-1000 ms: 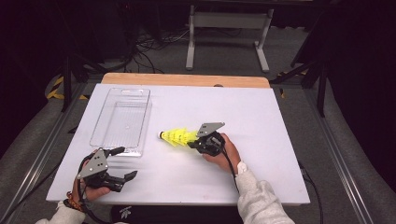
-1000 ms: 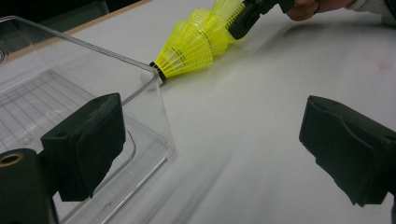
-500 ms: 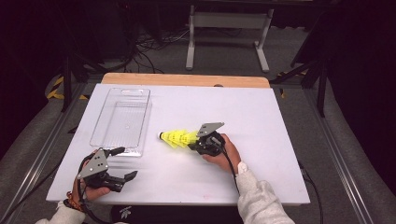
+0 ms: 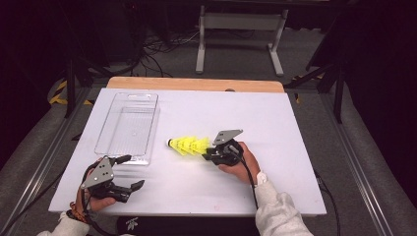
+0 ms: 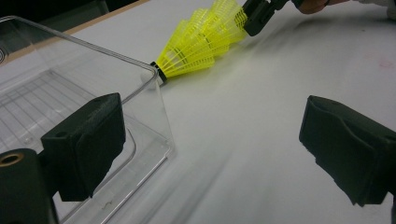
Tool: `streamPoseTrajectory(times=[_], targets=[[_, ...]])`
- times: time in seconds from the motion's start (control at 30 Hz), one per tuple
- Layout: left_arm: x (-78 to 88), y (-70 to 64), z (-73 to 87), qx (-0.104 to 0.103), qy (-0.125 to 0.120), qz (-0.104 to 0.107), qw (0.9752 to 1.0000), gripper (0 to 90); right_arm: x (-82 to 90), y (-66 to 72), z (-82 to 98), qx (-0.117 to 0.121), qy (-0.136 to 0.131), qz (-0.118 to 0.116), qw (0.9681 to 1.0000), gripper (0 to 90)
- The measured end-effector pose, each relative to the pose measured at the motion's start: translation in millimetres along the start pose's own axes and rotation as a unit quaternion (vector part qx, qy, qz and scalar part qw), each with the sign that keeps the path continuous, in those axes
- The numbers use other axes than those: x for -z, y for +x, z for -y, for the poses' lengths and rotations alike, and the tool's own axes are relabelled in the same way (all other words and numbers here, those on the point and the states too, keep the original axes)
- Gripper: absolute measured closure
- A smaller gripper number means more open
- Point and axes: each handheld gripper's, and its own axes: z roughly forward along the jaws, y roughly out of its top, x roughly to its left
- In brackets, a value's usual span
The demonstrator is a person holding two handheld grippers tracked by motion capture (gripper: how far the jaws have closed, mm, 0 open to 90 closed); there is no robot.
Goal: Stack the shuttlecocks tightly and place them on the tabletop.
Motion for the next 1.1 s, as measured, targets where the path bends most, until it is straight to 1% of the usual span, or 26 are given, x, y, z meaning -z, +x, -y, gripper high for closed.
streamPoseTrajectory(times=[0.07, 0.13, 0.17, 0.23, 0.33, 0.43, 0.57, 0.6, 0.63, 0.73, 0.83, 0.9, 0.93, 0.97, 1.0, 1.1], targets=[[0.1, 0.1, 0.2, 0.001, -0.001, 0.000, 1.0000, 7.9, 2.3, -0.3, 0.9, -0.001, -0.002, -0.001, 1.0000, 82.6], [0.1, 0.4, 0.2, 0.001, 0.000, 0.000, 1.0000, 7.9, 3.3, -0.5, 1.5, -0.001, -0.004, 0.004, 1.0000, 87.9], [-0.1, 0.3, 0.3, 0.001, -0.001, 0.000, 1.0000, 7.9, 4.0, -0.4, 1.5, 0.000, -0.008, 0.009, 0.9999, 88.8], [-0.3, 0.3, 0.3, 0.001, 0.000, 0.000, 1.0000, 7.9, 4.0, -0.7, 0.9, -0.002, -0.013, 0.010, 0.9999, 89.9], [-0.5, 0.5, 0.4, 0.002, 0.000, 0.000, 1.0000, 7.9, 2.9, -0.3, 0.8, 0.001, -0.010, 0.012, 0.9999, 90.0], [-0.9, 0.7, 0.5, 0.003, 0.000, 0.001, 1.0000, 7.9, 2.0, 0.9, -0.5, 0.003, -0.014, 0.011, 0.9998, 90.0], [-1.4, 0.6, 0.6, 0.004, 0.001, 0.002, 1.0000, 7.9, 2.8, 3.7, -3.9, 0.012, -0.028, 0.012, 0.9995, 90.0], [-1.5, 0.6, 0.6, 0.004, 0.000, 0.002, 1.0000, 7.9, 3.0, 4.6, -4.6, 0.012, -0.032, 0.011, 0.9994, 90.0], [-1.5, 0.6, 0.6, 0.004, 0.001, 0.002, 1.0000, 7.9, 3.7, 5.3, -5.5, 0.016, -0.038, 0.009, 0.9991, 90.0], [-1.6, 0.6, 0.6, 0.004, 0.001, 0.003, 1.0000, 7.9, 4.4, 5.7, -6.5, 0.017, -0.043, 0.011, 0.9989, 90.0], [-2.0, 0.7, 0.8, 0.004, 0.002, 0.003, 1.0000, 7.9, 3.9, 6.8, -7.4, 0.018, -0.052, 0.005, 0.9985, 90.0], [-2.3, 0.6, 0.7, 0.004, 0.002, 0.004, 1.0000, 7.9, 1.6, 7.1, -7.9, 0.021, -0.050, 0.000, 0.9985, 90.0], [-2.4, 0.5, 0.7, 0.004, 0.002, 0.004, 1.0000, 7.9, -1.0, 6.8, -7.9, 0.026, -0.045, 0.002, 0.9986, 90.0], [-2.4, 0.4, 0.7, 0.003, 0.003, 0.003, 1.0000, 7.9, -2.3, 6.6, -7.7, 0.026, -0.044, 0.001, 0.9987, 90.0], [-2.4, 0.4, 0.7, 0.003, 0.003, 0.003, 1.0000, 7.9, -4.3, 6.4, -7.1, 0.022, -0.044, -0.005, 0.9988, 90.0], [-2.1, 0.6, 0.8, 0.004, 0.002, 0.004, 1.0000, 7.9, -7.4, 5.8, -5.8, 0.019, -0.041, -0.008, 0.9990, 90.0]])
